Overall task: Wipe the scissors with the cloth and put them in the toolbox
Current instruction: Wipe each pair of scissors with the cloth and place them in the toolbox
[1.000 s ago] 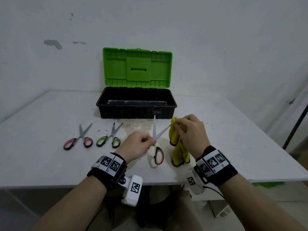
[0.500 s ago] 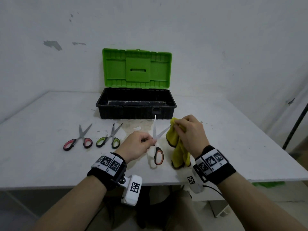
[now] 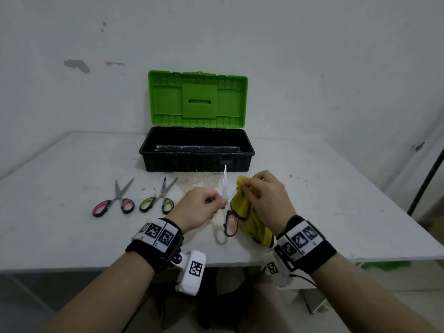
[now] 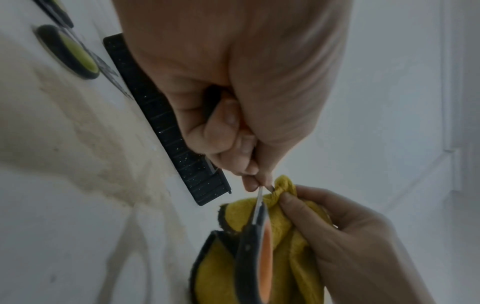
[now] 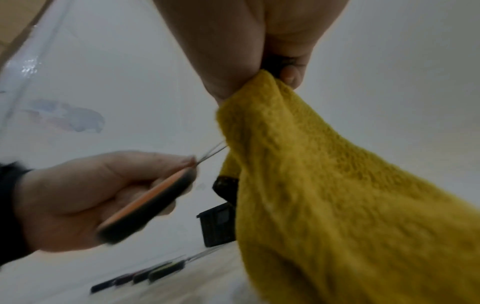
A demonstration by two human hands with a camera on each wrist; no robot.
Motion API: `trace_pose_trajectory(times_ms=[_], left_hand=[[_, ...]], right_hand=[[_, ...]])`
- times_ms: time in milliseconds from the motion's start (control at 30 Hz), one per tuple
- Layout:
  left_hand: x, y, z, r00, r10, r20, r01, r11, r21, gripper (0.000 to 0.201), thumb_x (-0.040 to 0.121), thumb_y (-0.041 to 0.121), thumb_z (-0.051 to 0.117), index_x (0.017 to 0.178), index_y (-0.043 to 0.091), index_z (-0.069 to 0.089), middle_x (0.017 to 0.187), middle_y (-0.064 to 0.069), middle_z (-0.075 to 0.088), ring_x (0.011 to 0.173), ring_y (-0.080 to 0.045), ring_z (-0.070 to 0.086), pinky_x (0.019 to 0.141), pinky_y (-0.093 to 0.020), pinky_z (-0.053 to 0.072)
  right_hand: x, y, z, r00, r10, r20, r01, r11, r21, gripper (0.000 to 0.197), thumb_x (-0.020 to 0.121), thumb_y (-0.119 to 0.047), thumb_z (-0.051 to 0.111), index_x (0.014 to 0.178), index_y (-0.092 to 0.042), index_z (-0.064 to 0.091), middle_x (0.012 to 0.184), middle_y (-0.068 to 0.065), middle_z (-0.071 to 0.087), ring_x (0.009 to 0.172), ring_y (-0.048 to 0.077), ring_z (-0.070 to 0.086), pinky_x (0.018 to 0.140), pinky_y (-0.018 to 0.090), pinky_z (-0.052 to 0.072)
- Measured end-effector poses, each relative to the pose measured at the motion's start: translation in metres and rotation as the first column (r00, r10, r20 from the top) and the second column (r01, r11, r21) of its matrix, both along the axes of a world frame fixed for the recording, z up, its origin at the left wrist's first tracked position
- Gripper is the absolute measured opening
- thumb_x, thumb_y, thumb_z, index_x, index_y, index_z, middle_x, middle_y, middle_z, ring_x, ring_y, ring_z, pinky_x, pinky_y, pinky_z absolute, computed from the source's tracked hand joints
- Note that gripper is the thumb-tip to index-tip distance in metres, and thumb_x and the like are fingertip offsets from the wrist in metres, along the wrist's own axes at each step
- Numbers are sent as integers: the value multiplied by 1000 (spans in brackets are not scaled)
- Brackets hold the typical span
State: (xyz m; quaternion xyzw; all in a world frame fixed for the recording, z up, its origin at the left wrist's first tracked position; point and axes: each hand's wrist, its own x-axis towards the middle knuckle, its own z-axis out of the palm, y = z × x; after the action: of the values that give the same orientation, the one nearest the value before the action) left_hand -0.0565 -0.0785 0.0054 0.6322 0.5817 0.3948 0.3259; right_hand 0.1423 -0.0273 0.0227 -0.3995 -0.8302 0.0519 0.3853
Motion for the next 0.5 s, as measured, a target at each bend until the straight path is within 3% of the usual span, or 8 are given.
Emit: trace_pose_trajectory(times_ms=[100, 200, 333, 500], left_hand=[[-3, 1, -3, 1000, 21, 6, -21, 999, -33, 23, 96, 32, 63, 82, 16, 72, 54, 10, 53, 52, -7, 48, 54, -24, 41], [-3, 3, -5, 998, 56, 34, -54, 997, -51, 24, 96, 32, 63, 80, 17, 72, 57, 10, 54, 55, -10, 49, 57, -29, 42], [1, 4, -2, 999, 13, 32, -11, 999, -40, 22, 97, 30, 61, 80, 20, 69, 62, 9, 56, 58, -10, 50, 57, -25, 42], [1, 3, -2, 999, 20, 41, -19, 1000, -6, 24, 96, 33, 63, 78, 19, 70, 56, 10, 55, 51, -5, 50, 53, -21, 40]], right_hand=[[10, 11, 9, 994, -103, -33, 102, 995, -11, 13, 92, -23, 64, 98, -15, 73, 92, -5, 51, 77, 11, 50, 74, 25, 47], [5, -6, 15, 999, -40, -13, 40, 999, 26, 14, 92, -22, 64, 97, -12, 73, 94, 0, 54, 74, 13, 52, 67, 16, 42], [-11, -29, 3, 990, 109, 91, -111, 994, 9, 15, 93, -22, 62, 101, -15, 72, 96, 2, 55, 80, 15, 54, 71, 22, 50], [-10, -12, -1, 996, 70, 53, -71, 997, 22, 12, 90, -18, 66, 98, -13, 74, 92, 3, 56, 77, 17, 55, 68, 24, 47]])
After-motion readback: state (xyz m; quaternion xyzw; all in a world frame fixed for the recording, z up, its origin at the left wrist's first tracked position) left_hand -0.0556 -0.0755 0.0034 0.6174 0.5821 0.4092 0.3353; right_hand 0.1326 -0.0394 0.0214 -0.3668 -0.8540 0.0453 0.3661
